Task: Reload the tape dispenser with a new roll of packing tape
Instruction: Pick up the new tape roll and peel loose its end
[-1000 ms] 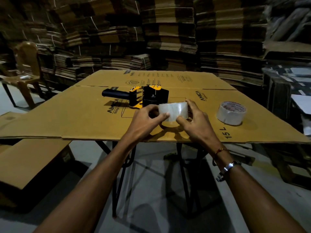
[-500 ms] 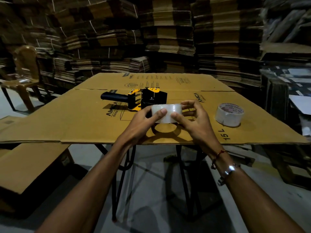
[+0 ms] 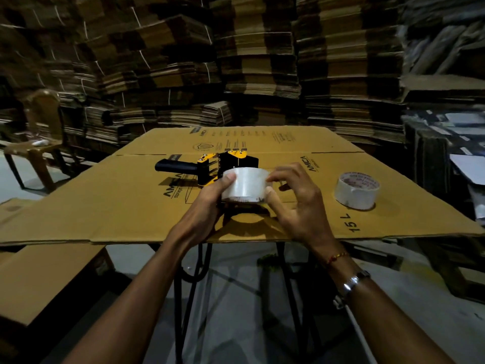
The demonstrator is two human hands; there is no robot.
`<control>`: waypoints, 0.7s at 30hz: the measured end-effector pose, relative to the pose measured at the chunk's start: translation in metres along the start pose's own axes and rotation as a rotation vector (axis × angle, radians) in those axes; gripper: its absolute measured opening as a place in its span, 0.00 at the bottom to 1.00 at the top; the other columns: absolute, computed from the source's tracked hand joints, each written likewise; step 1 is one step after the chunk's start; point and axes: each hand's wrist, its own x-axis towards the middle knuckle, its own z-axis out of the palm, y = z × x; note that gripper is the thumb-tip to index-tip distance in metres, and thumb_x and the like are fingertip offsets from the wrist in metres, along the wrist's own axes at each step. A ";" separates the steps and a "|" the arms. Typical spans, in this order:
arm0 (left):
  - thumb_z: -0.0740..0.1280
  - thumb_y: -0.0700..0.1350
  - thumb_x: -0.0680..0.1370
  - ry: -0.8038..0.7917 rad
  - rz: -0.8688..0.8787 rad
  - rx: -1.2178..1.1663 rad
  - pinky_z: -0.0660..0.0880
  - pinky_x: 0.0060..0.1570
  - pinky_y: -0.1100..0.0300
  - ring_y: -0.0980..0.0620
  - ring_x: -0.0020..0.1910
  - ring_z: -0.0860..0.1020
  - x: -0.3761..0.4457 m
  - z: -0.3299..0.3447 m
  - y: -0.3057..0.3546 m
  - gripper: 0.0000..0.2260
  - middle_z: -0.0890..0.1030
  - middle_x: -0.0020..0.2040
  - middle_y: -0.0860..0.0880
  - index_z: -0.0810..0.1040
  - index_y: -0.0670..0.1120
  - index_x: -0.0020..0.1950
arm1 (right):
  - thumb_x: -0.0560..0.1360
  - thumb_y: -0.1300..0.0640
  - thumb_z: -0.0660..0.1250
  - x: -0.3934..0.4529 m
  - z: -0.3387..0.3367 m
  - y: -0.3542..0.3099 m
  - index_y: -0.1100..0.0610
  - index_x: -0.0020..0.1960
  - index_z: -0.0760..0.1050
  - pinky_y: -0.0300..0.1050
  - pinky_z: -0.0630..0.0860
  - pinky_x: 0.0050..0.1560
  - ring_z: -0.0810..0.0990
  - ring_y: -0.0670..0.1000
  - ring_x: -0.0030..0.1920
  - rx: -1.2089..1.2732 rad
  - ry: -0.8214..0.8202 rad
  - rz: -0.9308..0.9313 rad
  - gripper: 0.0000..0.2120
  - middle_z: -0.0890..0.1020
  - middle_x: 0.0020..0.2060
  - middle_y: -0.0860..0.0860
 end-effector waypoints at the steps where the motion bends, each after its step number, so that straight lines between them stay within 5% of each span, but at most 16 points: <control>1: 0.60 0.62 0.79 0.006 -0.009 -0.033 0.77 0.59 0.47 0.43 0.56 0.82 0.000 0.000 0.001 0.22 0.83 0.58 0.41 0.75 0.49 0.65 | 0.77 0.57 0.70 0.001 -0.002 -0.002 0.62 0.56 0.79 0.51 0.77 0.53 0.77 0.54 0.57 -0.067 -0.036 -0.087 0.11 0.79 0.57 0.54; 6: 0.63 0.65 0.74 0.053 -0.068 -0.066 0.78 0.50 0.47 0.42 0.50 0.82 -0.001 0.003 0.003 0.27 0.82 0.56 0.38 0.78 0.47 0.63 | 0.77 0.47 0.73 0.010 -0.012 -0.018 0.62 0.61 0.80 0.44 0.72 0.59 0.75 0.57 0.61 -0.257 -0.202 -0.370 0.21 0.79 0.63 0.59; 9: 0.64 0.66 0.74 0.061 -0.092 -0.102 0.75 0.53 0.46 0.42 0.52 0.81 -0.002 0.003 0.005 0.29 0.81 0.59 0.36 0.78 0.47 0.65 | 0.76 0.42 0.73 0.009 -0.007 -0.020 0.61 0.61 0.80 0.48 0.76 0.57 0.75 0.58 0.63 -0.332 -0.234 -0.442 0.25 0.80 0.62 0.58; 12: 0.63 0.65 0.76 0.077 -0.105 -0.073 0.73 0.53 0.49 0.45 0.48 0.81 -0.001 0.004 0.008 0.27 0.83 0.52 0.40 0.78 0.46 0.64 | 0.76 0.44 0.73 0.007 -0.004 -0.017 0.62 0.57 0.81 0.51 0.77 0.53 0.75 0.59 0.60 -0.347 -0.147 -0.424 0.21 0.81 0.58 0.58; 16: 0.60 0.67 0.75 0.095 -0.156 -0.109 0.76 0.36 0.59 0.51 0.37 0.82 -0.002 0.004 0.008 0.32 0.84 0.44 0.45 0.75 0.44 0.67 | 0.75 0.48 0.75 0.004 0.007 -0.020 0.62 0.50 0.81 0.42 0.70 0.51 0.74 0.57 0.53 -0.263 0.027 -0.299 0.17 0.81 0.51 0.57; 21: 0.54 0.64 0.80 0.054 -0.147 -0.239 0.75 0.32 0.61 0.50 0.34 0.81 -0.004 0.004 0.012 0.30 0.84 0.39 0.45 0.76 0.40 0.64 | 0.74 0.48 0.75 0.005 0.019 -0.031 0.62 0.48 0.81 0.31 0.64 0.56 0.73 0.53 0.51 -0.156 0.131 -0.175 0.16 0.80 0.49 0.54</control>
